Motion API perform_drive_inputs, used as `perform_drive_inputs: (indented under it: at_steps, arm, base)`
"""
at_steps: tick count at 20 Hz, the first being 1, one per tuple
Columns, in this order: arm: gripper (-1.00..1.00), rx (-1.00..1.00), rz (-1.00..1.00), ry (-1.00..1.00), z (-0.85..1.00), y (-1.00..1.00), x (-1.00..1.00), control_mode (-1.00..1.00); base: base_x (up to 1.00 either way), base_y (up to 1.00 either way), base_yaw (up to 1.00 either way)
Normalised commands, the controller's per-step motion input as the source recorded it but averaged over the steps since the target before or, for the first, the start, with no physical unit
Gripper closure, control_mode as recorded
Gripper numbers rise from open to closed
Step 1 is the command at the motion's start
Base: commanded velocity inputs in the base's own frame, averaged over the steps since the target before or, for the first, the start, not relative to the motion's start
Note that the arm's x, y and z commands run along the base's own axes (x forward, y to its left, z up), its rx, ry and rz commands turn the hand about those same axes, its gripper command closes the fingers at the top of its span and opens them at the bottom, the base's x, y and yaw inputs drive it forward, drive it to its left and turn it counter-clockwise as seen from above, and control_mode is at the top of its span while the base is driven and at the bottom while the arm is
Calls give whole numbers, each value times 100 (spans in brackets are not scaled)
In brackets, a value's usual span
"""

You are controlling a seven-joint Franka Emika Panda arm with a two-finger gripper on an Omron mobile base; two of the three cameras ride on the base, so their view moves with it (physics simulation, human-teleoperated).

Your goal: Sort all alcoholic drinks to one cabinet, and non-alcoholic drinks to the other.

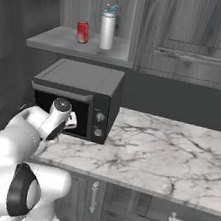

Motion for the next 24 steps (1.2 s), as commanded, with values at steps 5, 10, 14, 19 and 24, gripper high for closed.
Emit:
perform_drive_inputs:
  at_steps: [5,10,14,19,24]
  arm:
    - [-100,0,0,1,-14,7,13,-100]
    - [-100,1,0,0,-12,5,11,-100]
    - [-100,2,-1,0,-8,1,5,-100]
    - [-100,2,-2,0,-6,0,1,-100]
    - [-100,3,-2,0,-9,4,0,-100]
  base:
    - [0,0,0]
    - [0,0,0]
    - [0,0,0]
    - [0,0,0]
    - [0,0,0]
